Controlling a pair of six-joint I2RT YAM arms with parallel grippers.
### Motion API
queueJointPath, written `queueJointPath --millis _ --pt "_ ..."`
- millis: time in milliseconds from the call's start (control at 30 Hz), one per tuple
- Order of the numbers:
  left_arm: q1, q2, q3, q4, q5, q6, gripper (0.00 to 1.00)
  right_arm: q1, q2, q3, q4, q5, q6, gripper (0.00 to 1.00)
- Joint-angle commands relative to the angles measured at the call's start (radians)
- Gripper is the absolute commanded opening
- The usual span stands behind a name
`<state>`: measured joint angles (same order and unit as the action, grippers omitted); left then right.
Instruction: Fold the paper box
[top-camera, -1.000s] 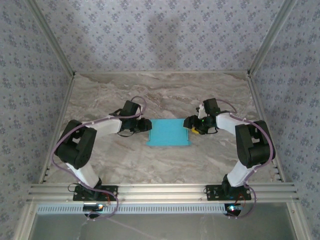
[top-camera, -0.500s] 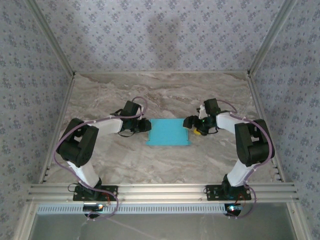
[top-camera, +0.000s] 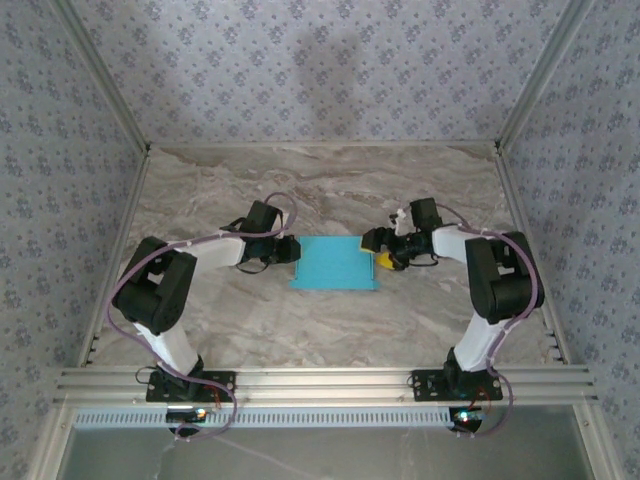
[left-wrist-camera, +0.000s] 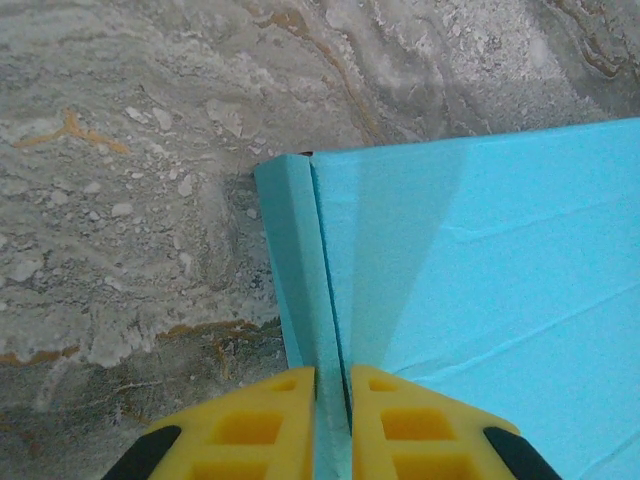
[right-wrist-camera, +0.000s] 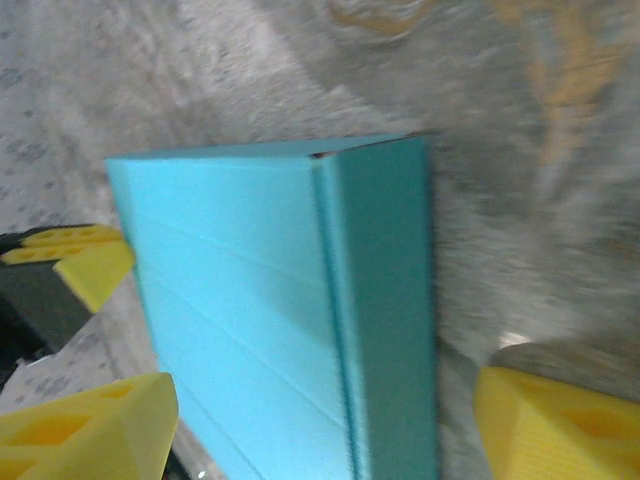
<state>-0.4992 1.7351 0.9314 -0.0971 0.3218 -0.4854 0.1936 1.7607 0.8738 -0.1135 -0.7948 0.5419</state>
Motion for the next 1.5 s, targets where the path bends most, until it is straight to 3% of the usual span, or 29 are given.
queueJointPath --millis 0,400,700,867,933,1033,1133,1300,1467 --pt "0.018 0.047 -0.045 -0.119 -0.13 0.036 0.13 0.039 0.047 -0.015 0.055 -0.108 0.04 0.81" --pt "0.017 0.061 -0.051 -0.111 -0.13 0.039 0.11 0.037 -0.129 -0.155 0.33 -0.196 0.277 0.8" --pt "0.017 0.061 -0.051 -0.112 -0.136 0.036 0.11 0.023 -0.29 -0.241 0.363 -0.153 0.348 0.81" --pt "0.018 0.066 -0.067 -0.098 -0.138 0.032 0.11 0.049 -0.287 -0.282 0.58 -0.149 0.499 0.82" --pt "0.018 0.075 -0.065 -0.101 -0.142 0.034 0.11 0.046 -0.322 -0.267 0.456 -0.081 0.437 0.81" --pt "0.019 0.081 -0.062 -0.107 -0.15 0.042 0.11 0.038 -0.374 -0.203 0.108 0.113 0.237 0.81" --pt "0.019 0.084 -0.068 -0.11 -0.171 0.05 0.11 0.042 -0.335 -0.118 -0.152 0.248 0.096 0.78" --pt "0.03 0.097 -0.078 -0.095 -0.167 0.047 0.11 0.044 -0.252 -0.124 -0.157 0.272 0.052 0.76" --pt "0.037 0.097 -0.099 -0.085 -0.183 0.057 0.1 0.043 -0.1 -0.141 0.003 0.133 0.109 0.76"
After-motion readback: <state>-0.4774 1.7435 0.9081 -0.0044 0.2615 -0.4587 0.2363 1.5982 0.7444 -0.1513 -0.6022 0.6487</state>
